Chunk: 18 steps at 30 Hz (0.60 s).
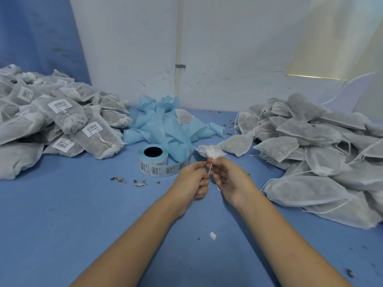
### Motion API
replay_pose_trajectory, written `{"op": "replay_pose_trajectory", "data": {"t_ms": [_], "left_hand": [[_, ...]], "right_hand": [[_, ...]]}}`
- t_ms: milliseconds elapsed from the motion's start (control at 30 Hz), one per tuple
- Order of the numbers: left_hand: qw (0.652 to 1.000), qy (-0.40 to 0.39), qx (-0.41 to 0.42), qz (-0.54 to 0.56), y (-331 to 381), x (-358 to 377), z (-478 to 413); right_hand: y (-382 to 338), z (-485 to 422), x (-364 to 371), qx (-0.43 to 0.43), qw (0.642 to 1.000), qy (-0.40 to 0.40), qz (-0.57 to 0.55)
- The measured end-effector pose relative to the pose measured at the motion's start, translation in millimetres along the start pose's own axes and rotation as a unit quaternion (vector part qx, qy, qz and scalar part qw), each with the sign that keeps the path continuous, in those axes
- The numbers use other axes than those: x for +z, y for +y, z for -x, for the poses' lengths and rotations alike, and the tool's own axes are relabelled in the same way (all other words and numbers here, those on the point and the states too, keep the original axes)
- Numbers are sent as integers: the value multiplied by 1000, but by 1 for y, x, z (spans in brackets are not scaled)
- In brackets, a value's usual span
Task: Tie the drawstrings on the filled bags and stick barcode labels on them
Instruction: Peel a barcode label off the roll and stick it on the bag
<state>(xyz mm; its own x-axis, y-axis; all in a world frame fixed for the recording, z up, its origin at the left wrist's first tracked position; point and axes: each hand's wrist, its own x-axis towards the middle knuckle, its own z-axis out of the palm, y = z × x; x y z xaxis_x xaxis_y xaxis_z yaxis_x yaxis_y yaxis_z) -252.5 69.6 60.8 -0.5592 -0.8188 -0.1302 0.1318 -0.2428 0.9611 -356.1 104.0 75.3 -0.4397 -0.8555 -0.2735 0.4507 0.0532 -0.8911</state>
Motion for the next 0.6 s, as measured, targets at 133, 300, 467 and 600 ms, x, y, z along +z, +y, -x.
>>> {"op": "replay_pose_trajectory", "data": {"t_ms": [133,300,467,600], "left_hand": [[983,56,85,-151,-9,-4,1],[861,142,252,-418,-12,-26,0],[784,162,265,-538,-11,-25,3],[756,178,291,-558,-6,-20,9]], "right_hand": [[1,-2,-7,20,996,-59,-65],[1,-2,-14,-22,997,-71,6],[10,-2,-14,-234,905,28,354],[16,0,-13,-317,821,57,471]]}}
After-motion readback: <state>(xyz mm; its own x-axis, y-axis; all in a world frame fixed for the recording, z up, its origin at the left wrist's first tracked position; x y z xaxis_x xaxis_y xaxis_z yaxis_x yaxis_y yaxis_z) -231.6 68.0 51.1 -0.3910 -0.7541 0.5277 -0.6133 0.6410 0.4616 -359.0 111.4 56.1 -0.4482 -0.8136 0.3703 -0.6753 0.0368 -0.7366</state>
